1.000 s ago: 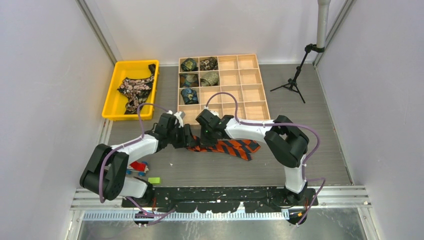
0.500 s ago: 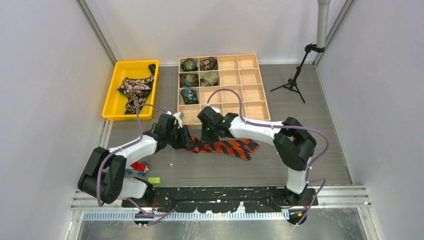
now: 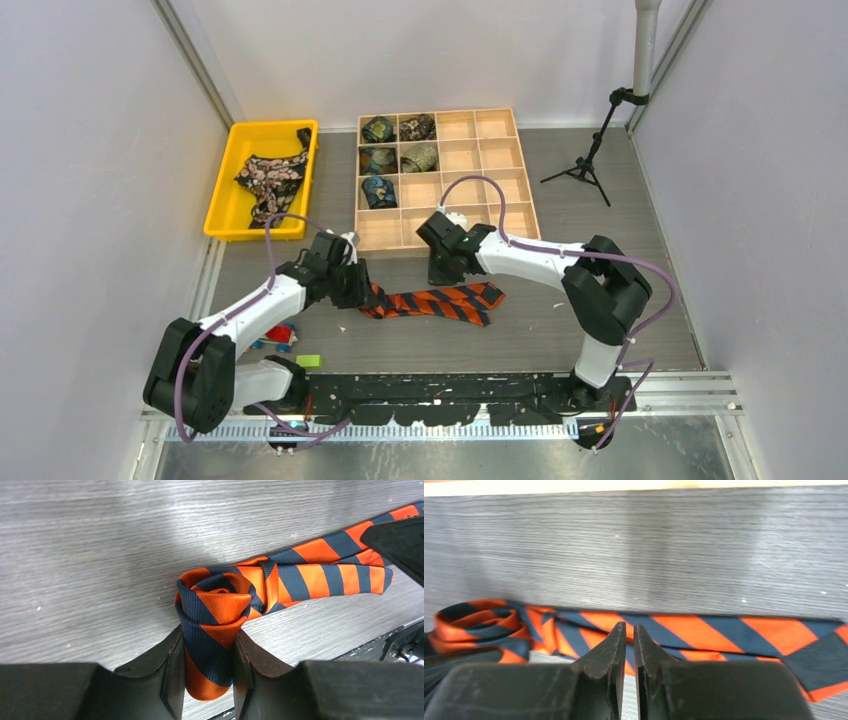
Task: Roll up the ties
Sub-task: Roll the tie at the center of the board.
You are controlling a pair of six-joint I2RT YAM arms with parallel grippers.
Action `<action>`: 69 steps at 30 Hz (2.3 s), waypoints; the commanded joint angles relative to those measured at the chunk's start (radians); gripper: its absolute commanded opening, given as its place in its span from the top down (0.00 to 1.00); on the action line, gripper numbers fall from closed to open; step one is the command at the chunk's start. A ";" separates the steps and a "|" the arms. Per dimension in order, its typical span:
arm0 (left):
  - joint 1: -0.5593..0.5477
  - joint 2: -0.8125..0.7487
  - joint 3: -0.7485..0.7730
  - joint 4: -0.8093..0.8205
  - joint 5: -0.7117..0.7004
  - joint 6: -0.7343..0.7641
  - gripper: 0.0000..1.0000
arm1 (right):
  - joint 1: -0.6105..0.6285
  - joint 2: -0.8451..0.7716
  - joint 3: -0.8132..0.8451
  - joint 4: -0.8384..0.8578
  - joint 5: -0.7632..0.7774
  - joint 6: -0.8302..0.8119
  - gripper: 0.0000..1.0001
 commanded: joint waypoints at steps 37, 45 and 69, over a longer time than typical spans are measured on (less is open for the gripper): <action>-0.102 -0.001 0.111 -0.102 -0.142 0.081 0.73 | 0.111 -0.008 0.056 0.197 -0.096 0.095 0.84; -0.104 -0.008 0.120 -0.109 -0.172 0.071 0.74 | 0.115 0.136 0.065 0.340 -0.225 0.137 0.84; -0.257 0.067 0.195 -0.232 -0.611 0.045 0.75 | 0.072 -0.270 -0.110 0.036 0.031 0.126 0.84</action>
